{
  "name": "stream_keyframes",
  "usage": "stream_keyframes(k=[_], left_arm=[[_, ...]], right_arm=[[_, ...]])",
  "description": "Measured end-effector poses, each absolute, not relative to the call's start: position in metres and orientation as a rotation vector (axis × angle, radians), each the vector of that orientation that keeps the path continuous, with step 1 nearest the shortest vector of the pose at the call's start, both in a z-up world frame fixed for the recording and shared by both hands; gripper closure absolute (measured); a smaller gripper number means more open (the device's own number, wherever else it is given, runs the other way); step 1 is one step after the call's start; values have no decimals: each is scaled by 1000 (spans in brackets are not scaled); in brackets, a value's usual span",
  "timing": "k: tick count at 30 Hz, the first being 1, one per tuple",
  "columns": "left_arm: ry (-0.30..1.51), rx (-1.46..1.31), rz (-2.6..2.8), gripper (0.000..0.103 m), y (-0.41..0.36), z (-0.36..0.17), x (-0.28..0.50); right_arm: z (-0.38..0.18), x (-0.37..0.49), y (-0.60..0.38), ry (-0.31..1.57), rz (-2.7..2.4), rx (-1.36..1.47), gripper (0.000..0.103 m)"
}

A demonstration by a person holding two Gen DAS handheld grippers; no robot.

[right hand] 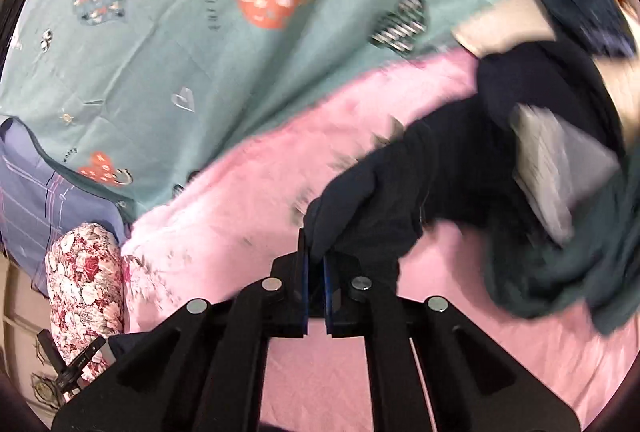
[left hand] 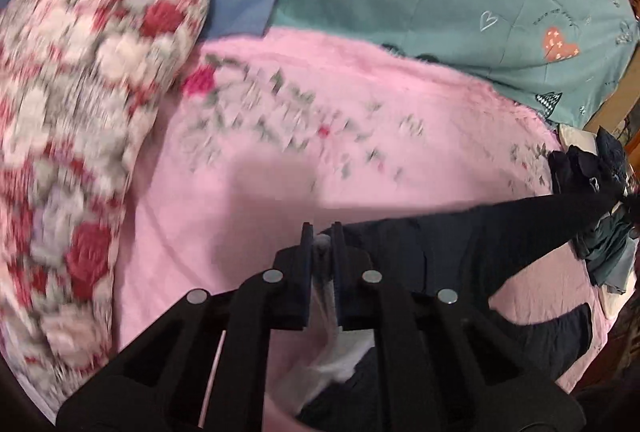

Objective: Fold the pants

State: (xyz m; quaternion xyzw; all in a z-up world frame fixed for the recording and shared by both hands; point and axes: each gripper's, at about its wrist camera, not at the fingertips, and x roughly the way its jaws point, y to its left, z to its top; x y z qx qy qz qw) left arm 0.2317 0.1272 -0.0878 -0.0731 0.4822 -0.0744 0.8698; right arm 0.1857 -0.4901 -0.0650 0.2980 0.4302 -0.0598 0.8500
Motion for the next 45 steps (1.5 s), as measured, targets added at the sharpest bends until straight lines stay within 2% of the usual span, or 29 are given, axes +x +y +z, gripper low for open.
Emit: stream_keyframes(k=[2,3,4,5,6,7,8,9,10,12,14,15,17,20,24,27,32,33,34,35,36,37,44,45], left_arm=[[1078,-166,-124,91,140,-112,217],[1131,-153,-100,88,148,-130,210],[1180,-116,-61,90,150,-144,206],[1203,-71,-17,90,153,-150,203],[1216,-40,17,90,158,-151,200],[1201,-60,15,90,162,-144,200],[1168,-91,15,89,168,-133,201],[1140,-102,21,80,170,-124,203],[1115,-101,30,61,170,-117,209],[1081,-80,32,48,164,-113,224],[1113,-30,-15,48,148,-123,241],[1135,-6,-39,47,140,-130,247],[1169,31,-69,46,127,-139,250],[1231,55,-129,42,114,-157,241],[1306,61,-196,42,106,-176,228],[1324,45,-201,42,104,-186,232],[1336,53,-224,55,97,-195,237],[1329,65,-231,63,95,-192,236],[1316,78,-242,75,93,-188,234],[1306,82,-249,81,93,-184,233],[1291,76,-252,88,94,-176,234],[1267,55,-256,93,97,-166,238],[1014,-86,-196,95,121,-90,294],[985,-74,-173,103,121,-86,302]], right_arm=[[-112,158,-500,1041,-207,656,96],[-150,139,-505,1180,-264,671,87],[-180,124,-510,1298,-322,681,70],[-197,115,-511,1371,-365,686,64],[-203,103,-514,1360,-383,709,66],[-197,99,-514,1364,-419,693,57],[-191,100,-513,1386,-457,652,56],[-177,105,-510,1362,-458,617,55],[-164,114,-507,1333,-433,586,52],[-146,137,-500,1307,-392,513,50],[-136,162,-493,1328,-394,404,48],[-140,170,-492,1415,-445,296,46],[-144,165,-500,1543,-491,178,46],[-141,145,-531,1619,-629,90,46],[-122,149,-542,1492,-509,254,46],[-132,169,-528,1441,-358,338,41],[-189,214,-512,1551,-336,189,41],[-201,216,-507,1601,-318,158,51],[-203,215,-502,1607,-262,164,66],[-200,217,-497,1609,-229,142,86],[-192,218,-492,1605,-225,90,88],[-179,220,-492,1561,-207,107,90],[-71,239,-539,1120,-222,376,90],[-63,248,-536,1058,-221,391,90]])
